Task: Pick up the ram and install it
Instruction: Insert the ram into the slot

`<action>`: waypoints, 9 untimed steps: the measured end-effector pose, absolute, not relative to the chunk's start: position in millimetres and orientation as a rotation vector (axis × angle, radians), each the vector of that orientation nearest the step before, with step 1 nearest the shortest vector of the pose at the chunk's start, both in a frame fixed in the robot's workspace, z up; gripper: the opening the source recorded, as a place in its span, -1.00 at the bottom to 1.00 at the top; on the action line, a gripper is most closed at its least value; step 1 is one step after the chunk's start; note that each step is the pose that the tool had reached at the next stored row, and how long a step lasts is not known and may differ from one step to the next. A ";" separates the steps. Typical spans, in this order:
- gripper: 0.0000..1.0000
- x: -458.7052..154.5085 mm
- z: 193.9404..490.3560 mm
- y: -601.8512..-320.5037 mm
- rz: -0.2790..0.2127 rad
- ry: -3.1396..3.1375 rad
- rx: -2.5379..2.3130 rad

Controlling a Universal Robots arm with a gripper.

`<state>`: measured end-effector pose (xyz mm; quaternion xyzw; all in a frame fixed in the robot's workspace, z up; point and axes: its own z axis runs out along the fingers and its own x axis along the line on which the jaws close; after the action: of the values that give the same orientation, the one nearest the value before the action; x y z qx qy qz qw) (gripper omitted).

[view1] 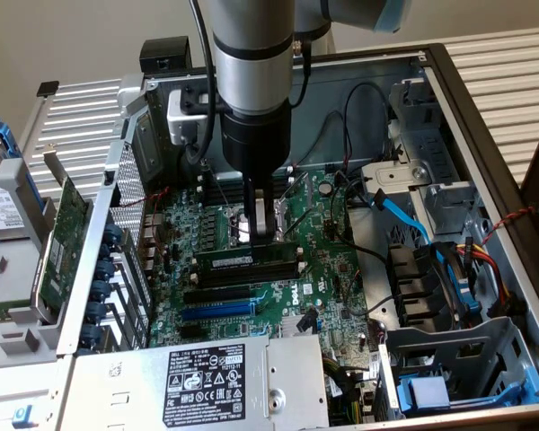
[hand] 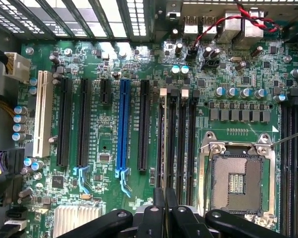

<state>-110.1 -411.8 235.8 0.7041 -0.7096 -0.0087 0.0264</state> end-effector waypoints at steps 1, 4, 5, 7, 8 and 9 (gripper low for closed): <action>-0.75 -110.1 235.4 -412.0 -0.027 -2.193 2.175; -0.75 -110.1 235.2 -412.1 -0.027 -2.194 2.174; -0.75 -110.1 235.1 -412.2 -0.027 -2.195 2.173; -0.75 -110.1 234.9 -412.2 -0.027 -2.197 2.171; -0.75 -110.1 234.8 -412.3 -0.027 -2.198 2.170; -0.75 -110.1 234.8 -412.3 -0.027 -2.200 2.169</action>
<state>-110.1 -412.3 234.8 0.7019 -0.7118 -0.0088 0.0262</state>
